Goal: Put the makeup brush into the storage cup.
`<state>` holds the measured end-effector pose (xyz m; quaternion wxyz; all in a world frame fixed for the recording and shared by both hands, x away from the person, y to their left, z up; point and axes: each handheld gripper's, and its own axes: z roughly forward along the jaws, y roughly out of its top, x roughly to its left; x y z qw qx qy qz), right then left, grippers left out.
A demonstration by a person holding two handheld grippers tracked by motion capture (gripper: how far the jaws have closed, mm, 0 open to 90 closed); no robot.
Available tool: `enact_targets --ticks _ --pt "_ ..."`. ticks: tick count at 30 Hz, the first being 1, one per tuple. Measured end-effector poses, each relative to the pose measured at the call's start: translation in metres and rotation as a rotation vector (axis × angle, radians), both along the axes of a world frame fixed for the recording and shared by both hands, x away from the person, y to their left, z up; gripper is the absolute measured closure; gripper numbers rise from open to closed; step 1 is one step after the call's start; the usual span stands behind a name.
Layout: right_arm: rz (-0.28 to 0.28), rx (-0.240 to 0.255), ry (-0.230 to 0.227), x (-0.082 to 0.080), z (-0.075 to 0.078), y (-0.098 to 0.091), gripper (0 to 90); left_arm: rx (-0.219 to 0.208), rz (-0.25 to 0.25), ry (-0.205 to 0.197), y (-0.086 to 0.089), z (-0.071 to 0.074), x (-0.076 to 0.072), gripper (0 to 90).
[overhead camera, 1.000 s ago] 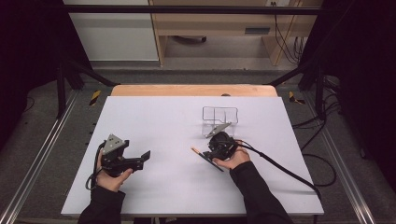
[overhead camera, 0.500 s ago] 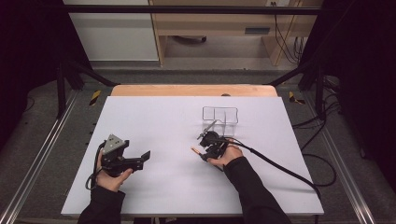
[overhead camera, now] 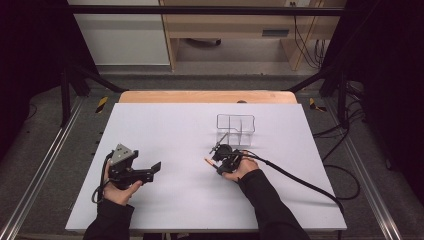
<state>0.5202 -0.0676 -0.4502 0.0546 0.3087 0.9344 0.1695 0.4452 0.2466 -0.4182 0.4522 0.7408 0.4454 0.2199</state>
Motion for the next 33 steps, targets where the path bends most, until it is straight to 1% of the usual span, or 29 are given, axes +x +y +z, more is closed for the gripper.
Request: enact_targets --ticks 3,11,12,15,16,21,23,26,28,31,33 --pt "-0.004 0.001 0.005 0.000 0.000 0.000 83.4 -0.001 0.000 0.000 0.000 0.000 0.000 5.1" --pt "-0.007 0.006 0.004 0.000 0.000 0.000 83.9 -0.001 0.000 0.002 0.000 0.000 0.000 5.3" --pt "-0.015 0.005 0.008 0.000 0.000 0.000 84.0 -0.001 0.001 0.003 0.000 0.000 0.000 5.2" --pt "-0.006 0.009 -0.007 -0.001 0.001 0.000 84.0 -0.002 0.001 0.003 0.001 0.000 0.000 5.3" --pt "0.000 0.017 -0.020 -0.002 0.003 -0.001 84.0 -0.003 0.002 0.002 0.001 0.000 0.000 5.3" --pt "-0.004 0.075 -0.042 -0.006 0.016 -0.004 84.0 -0.007 0.003 0.001 0.001 0.000 0.000 5.3" --pt "-0.007 0.098 -0.057 -0.008 0.023 -0.007 84.0 -0.012 0.003 -0.001 0.001 0.001 0.000 5.3" --pt "0.002 0.130 -0.087 -0.011 0.031 -0.010 84.1 -0.019 0.003 -0.005 0.001 0.002 -0.001 5.6" --pt "0.001 0.157 -0.102 -0.014 0.035 -0.012 84.1 -0.024 0.005 -0.005 0.001 0.002 -0.002 5.6" --pt "0.016 0.189 -0.122 -0.016 0.041 -0.014 84.0 -0.030 0.004 -0.010 0.001 0.003 -0.003 5.7" --pt "0.017 0.202 -0.132 -0.017 0.044 -0.016 84.0 -0.034 0.001 -0.016 0.000 0.005 -0.004 5.8"
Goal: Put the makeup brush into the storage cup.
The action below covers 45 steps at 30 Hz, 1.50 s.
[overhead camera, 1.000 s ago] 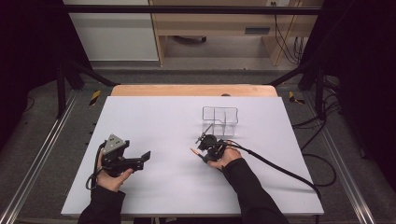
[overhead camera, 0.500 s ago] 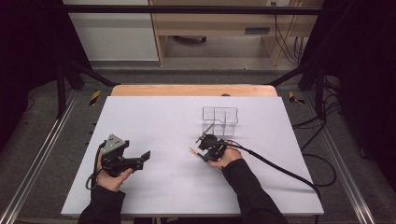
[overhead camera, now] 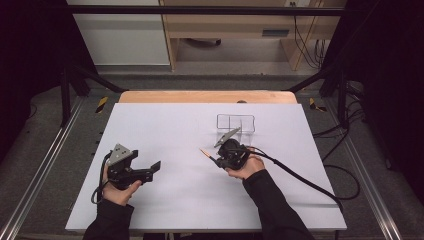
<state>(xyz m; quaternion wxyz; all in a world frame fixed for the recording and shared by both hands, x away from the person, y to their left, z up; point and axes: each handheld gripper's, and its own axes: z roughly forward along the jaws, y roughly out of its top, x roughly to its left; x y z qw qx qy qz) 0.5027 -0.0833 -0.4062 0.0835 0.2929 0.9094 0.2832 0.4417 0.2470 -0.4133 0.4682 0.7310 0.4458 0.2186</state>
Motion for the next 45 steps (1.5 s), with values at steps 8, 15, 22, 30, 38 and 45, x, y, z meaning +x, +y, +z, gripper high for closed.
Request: enact_targets --ticks 8,15,22,30,38,45 --pt "0.005 0.100 -0.059 -0.008 0.013 -0.006 84.1 -0.036 -0.012 -0.018 -0.002 0.005 -0.003 5.9" --pt "-0.011 0.176 -0.101 -0.016 0.019 -0.014 84.1 -0.060 -0.027 -0.034 -0.006 0.010 -0.007 6.1" --pt "-0.024 0.272 -0.143 -0.022 0.020 -0.023 84.1 -0.082 -0.032 -0.045 -0.010 0.014 -0.010 6.3" --pt "-0.031 0.363 -0.176 -0.027 0.012 -0.024 84.1 -0.104 -0.040 -0.050 -0.018 0.017 -0.010 6.6" --pt "-0.032 0.433 -0.215 -0.032 0.011 -0.022 84.1 -0.136 -0.047 -0.054 -0.025 0.021 -0.007 7.1" --pt "-0.041 0.475 -0.231 -0.034 0.005 -0.020 84.1 -0.163 -0.068 -0.066 -0.037 0.029 -0.003 7.5"
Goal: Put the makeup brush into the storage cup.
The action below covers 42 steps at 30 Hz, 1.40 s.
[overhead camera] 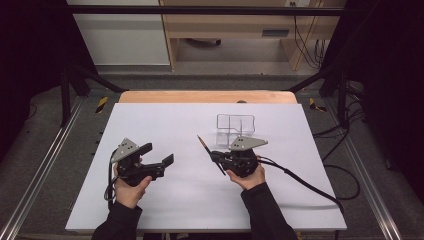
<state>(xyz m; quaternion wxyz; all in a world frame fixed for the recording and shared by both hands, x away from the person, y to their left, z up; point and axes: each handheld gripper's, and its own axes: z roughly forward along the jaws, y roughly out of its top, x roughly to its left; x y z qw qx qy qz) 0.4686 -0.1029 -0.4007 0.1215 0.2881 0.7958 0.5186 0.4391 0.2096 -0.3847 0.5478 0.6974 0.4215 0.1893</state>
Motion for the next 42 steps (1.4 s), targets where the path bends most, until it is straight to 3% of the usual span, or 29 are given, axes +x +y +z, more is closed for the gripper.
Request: enact_targets --ticks 9,23,42 --pt "-0.015 0.025 -0.012 -0.001 0.002 -0.002 84.1 -0.018 -0.027 -0.007 -0.018 0.003 0.005 8.0" --pt "-0.028 0.042 -0.014 -0.002 -0.001 -0.001 84.1 -0.093 -0.056 -0.019 -0.045 0.005 0.009 10.5" --pt "-0.026 0.072 -0.025 -0.006 -0.005 0.002 84.1 -0.161 -0.047 -0.013 -0.069 -0.001 0.012 21.0"
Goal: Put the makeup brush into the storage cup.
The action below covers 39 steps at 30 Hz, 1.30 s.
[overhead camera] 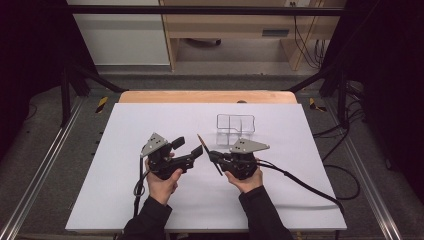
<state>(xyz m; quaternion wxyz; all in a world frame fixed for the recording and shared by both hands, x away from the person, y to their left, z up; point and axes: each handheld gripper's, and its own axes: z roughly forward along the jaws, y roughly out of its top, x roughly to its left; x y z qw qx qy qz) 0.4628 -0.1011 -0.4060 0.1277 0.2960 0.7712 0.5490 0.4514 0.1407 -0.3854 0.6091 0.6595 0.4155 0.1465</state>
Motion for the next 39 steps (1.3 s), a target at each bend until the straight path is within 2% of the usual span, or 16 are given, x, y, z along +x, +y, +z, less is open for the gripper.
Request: enact_targets --ticks 5,16,27,39 --pt "0.001 -0.002 0.000 -0.001 -0.002 0.001 84.1 0.003 -0.008 0.014 -0.006 -0.004 0.002 24.9" --pt "0.004 0.016 -0.001 -0.003 -0.004 0.003 84.1 -0.038 -0.011 0.043 -0.015 -0.010 0.004 38.3" --pt "0.003 0.020 0.000 -0.003 -0.006 0.005 84.0 -0.069 -0.021 0.086 -0.017 -0.016 0.006 54.5" --pt "0.004 0.022 0.003 -0.004 -0.007 0.006 84.1 -0.091 -0.022 0.106 -0.019 -0.018 0.005 67.9"
